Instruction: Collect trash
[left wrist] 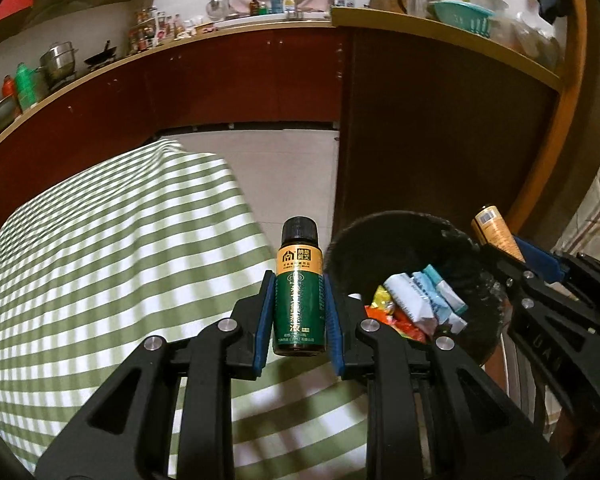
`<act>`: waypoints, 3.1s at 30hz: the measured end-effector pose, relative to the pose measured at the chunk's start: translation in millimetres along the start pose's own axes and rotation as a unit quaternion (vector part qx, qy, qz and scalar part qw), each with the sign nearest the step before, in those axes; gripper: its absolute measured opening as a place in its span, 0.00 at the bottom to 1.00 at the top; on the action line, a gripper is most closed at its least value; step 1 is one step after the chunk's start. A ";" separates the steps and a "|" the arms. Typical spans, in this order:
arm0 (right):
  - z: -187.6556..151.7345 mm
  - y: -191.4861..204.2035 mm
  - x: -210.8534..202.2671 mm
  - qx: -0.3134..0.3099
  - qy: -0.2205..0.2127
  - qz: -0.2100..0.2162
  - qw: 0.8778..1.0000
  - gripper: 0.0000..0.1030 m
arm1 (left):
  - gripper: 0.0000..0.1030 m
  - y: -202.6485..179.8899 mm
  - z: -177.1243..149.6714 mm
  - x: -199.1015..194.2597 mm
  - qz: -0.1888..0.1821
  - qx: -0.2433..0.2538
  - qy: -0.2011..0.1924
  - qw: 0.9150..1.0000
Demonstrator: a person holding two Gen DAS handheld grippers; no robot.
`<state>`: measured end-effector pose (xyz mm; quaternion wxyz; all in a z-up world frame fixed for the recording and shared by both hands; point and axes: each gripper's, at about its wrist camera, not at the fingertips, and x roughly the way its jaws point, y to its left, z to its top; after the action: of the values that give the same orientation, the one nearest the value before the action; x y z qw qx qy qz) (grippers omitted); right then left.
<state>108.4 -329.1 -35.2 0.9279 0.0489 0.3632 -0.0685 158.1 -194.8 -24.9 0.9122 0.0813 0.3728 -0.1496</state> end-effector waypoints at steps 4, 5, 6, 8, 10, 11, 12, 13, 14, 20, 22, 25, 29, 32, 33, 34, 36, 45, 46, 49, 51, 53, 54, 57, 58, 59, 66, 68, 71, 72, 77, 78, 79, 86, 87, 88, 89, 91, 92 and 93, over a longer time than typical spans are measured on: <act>0.2 -8.6 7.4 0.008 0.004 -0.001 1.000 0.24 | 0.22 -14.1 3.5 9.5 -0.004 0.010 0.002 1.000; 0.4 -9.5 9.2 0.010 0.005 -0.002 1.000 0.24 | 0.22 -17.1 4.4 12.5 -0.005 0.011 0.003 1.000; 0.5 -11.2 11.5 0.011 0.006 -0.002 1.000 0.24 | 0.22 -18.8 4.9 14.0 -0.006 0.012 0.004 1.000; 0.3 -15.0 16.4 0.016 0.007 -0.004 1.000 0.24 | 0.22 -23.7 5.9 18.9 -0.006 0.015 0.005 1.000; 1.0 -20.0 22.2 0.020 0.008 -0.007 1.000 0.24 | 0.22 -28.5 6.8 24.5 -0.006 0.019 0.005 1.000; 1.6 -20.9 24.5 0.021 0.009 -0.009 1.000 0.24 | 0.22 -31.3 7.9 28.4 -0.006 0.020 0.008 1.000; 0.6 -22.3 26.3 0.022 0.010 -0.010 1.000 0.24 | 0.22 -32.2 8.8 30.4 -0.008 0.019 0.009 1.000; 0.2 -23.9 28.4 0.025 0.010 -0.011 1.000 0.24 | 0.22 -32.6 10.1 31.9 -0.009 0.018 0.010 1.000; 0.5 -24.7 30.2 0.026 0.011 -0.011 1.000 0.24 | 0.22 -33.3 10.9 33.7 -0.010 0.019 0.012 1.000; -0.7 -30.0 37.3 0.033 0.014 -0.014 0.999 0.27 | 0.25 -36.7 14.5 39.8 -0.017 0.015 0.018 1.000; -0.3 -32.1 36.2 0.034 0.013 -0.017 0.999 0.33 | 0.28 -38.0 14.6 40.4 -0.016 0.015 0.018 1.000; 0.7 -32.8 32.3 0.034 0.007 -0.022 0.999 0.37 | 0.45 -37.1 15.0 39.0 -0.014 0.011 0.012 1.000; 1.9 -33.0 26.4 0.035 0.001 -0.026 0.999 0.42 | 0.46 -33.8 14.5 36.5 -0.012 0.006 0.011 1.000; 1.9 -31.3 20.8 0.035 -0.005 -0.029 0.999 0.46 | 0.51 -30.5 13.4 31.8 -0.012 0.002 0.009 1.000; 1.4 -30.5 18.3 0.035 -0.007 -0.030 0.999 0.48 | 0.53 -29.5 12.8 29.7 -0.012 0.001 0.007 1.000; 0.9 -29.7 17.0 0.035 -0.008 -0.031 0.999 0.49 | 0.55 -28.2 12.3 28.0 -0.011 0.001 0.006 1.000; -0.5 -28.0 11.2 0.037 -0.011 -0.033 0.999 0.51 | 0.60 -25.6 10.1 22.1 -0.009 -0.003 0.003 1.000; -7.2 -15.9 -21.0 0.029 -0.032 -0.044 0.998 0.60 | 0.73 -6.7 -4.9 -17.7 -0.004 -0.025 -0.012 1.000; -7.8 -15.4 -25.3 0.030 -0.034 -0.045 0.998 0.61 | 0.73 -5.3 -7.3 -23.0 -0.002 -0.025 -0.015 1.000; -9.7 -14.7 -35.9 0.033 -0.040 -0.047 0.998 0.62 | 0.75 0.3 -14.2 -38.7 -0.001 -0.028 -0.024 0.999; -11.3 -12.5 -44.5 0.032 -0.045 -0.048 0.997 0.63 | 0.78 5.5 -18.7 -49.6 0.002 -0.029 -0.031 0.999; -12.4 -9.5 -51.8 0.031 -0.049 -0.049 0.997 0.65 | 0.78 9.1 -23.0 -58.0 0.003 -0.030 -0.034 0.999; -13.4 -8.1 -55.6 0.030 -0.052 -0.048 0.997 0.66 | 0.78 11.2 -25.5 -63.5 0.004 -0.031 -0.036 0.999; -16.3 -0.9 -68.4 0.024 -0.061 -0.045 0.997 0.67 | 0.79 15.0 -32.0 -77.6 0.007 -0.033 -0.044 0.998; -17.5 2.7 -73.3 0.021 -0.064 -0.043 0.997 0.68 | 0.80 16.6 -34.6 -83.3 0.008 -0.034 -0.047 0.998; -18.4 5.1 -76.8 0.018 -0.067 -0.043 0.997 0.68 | 0.81 17.8 -36.3 -87.4 0.009 -0.034 -0.048 0.998; -27.0 20.2 -97.0 0.001 -0.078 -0.042 0.996 0.70 | 0.85 31.0 -46.3 -113.6 0.013 -0.047 -0.060 0.997; -28.8 21.7 -100.8 0.000 -0.079 -0.041 0.996 0.70 | 0.85 34.1 -49.2 -117.8 0.014 -0.050 -0.062 0.997; -31.0 24.2 -105.3 -0.001 -0.080 -0.041 0.996 0.70 | 0.85 37.2 -53.5 -122.3 0.018 -0.050 -0.061 0.997; -31.4 24.1 -106.8 -0.001 -0.081 -0.041 0.996 0.70 | 0.85 38.3 -55.1 -122.9 0.019 -0.050 -0.061 0.997; -33.0 24.6 -112.9 0.002 -0.086 -0.042 0.995 0.70 | 0.85 42.8 -58.6 -127.1 0.022 -0.058 -0.061 0.996; -33.4 24.8 -113.6 0.001 -0.087 -0.043 0.995 0.70 | 0.85 43.1 -58.9 -128.0 0.022 -0.058 -0.062 0.996; -33.8 24.8 -113.7 0.002 -0.087 -0.043 0.995 0.70 | 0.85 43.1 -58.7 -128.8 0.023 -0.058 -0.063 0.996; -34.1 24.3 -114.3 0.002 -0.088 -0.043 0.995 0.70 | 0.85 43.5 -59.5 -133.3 0.023 -0.057 -0.069 0.996; -34.0 24.4 -114.2 0.002 -0.088 -0.043 0.995 0.70 | 0.85 43.5 -59.2 -133.3 0.023 -0.057 -0.069 0.996; -34.1 24.3 -114.2 0.002 -0.088 -0.043 0.995 0.71 | 0.85 43.7 -59.2 -133.6 0.022 -0.059 -0.069 0.996; -34.1 24.3 -114.3 0.002 -0.088 -0.043 0.995 0.71 | 0.85 43.8 -59.1 -133.9 0.022 -0.059 -0.069 0.996; -34.3 24.2 -114.7 0.001 -0.088 -0.043 0.995 0.71 | 0.85 44.1 -59.6 -134.5 0.023 -0.058 -0.071 0.996; -34.3 24.3 -114.4 0.001 -0.088 -0.043 0.995 0.71 | 0.85 44.0 -59.5 -135.0 0.024 -0.058 -0.072 0.995; -34.4 24.3 -114.5 0.001 -0.088 -0.043 0.995 0.71 | 0.85 44.0 -59.6 -135.4 0.024 -0.057 -0.072 0.995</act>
<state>6.2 -289.8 18.6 0.9523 0.0283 0.2822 -0.1124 42.0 -109.1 29.9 0.9432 0.0268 0.3119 -0.1114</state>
